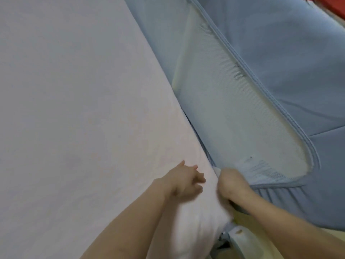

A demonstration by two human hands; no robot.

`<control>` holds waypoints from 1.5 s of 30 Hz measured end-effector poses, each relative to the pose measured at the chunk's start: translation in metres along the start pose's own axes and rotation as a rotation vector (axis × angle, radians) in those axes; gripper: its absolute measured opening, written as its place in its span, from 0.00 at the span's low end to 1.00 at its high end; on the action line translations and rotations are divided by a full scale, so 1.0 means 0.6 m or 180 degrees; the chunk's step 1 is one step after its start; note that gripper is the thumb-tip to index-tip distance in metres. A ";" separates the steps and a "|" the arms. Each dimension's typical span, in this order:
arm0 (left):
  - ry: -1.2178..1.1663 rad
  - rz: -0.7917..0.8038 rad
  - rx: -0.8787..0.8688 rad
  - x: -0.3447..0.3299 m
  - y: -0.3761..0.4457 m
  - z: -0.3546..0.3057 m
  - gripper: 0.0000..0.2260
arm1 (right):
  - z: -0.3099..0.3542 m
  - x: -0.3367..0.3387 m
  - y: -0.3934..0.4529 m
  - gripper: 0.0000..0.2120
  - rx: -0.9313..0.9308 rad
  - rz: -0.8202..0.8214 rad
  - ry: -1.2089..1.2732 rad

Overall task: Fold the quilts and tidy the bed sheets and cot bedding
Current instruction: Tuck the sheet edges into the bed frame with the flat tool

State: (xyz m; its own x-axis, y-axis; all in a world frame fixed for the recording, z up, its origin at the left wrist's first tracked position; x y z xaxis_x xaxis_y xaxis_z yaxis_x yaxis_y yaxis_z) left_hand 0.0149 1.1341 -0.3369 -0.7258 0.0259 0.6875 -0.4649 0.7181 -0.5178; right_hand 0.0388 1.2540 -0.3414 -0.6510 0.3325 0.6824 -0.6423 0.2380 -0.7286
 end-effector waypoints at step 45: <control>-0.1252 -0.2374 0.2950 0.217 -0.617 -0.420 0.16 | 0.150 0.320 -0.660 0.17 0.4063 0.0301 -0.1113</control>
State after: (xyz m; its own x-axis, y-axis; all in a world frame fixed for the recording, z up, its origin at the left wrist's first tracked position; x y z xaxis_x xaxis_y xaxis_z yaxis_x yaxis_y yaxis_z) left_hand 0.2203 1.0469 0.0729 -0.1603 -0.4997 0.8512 -0.8927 -0.2945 -0.3410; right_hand 0.1317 1.1416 0.0837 -0.6596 0.0036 0.7516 -0.3907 -0.8559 -0.3389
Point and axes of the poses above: each hand's wrist, its own y-axis towards the middle knuckle, its own x-axis out of the back of the hand, z = x × y, the point moved 8 cm from there along y, towards the middle knuckle, and after that the axes turned 7 degrees about y, right-handed, at the moved point
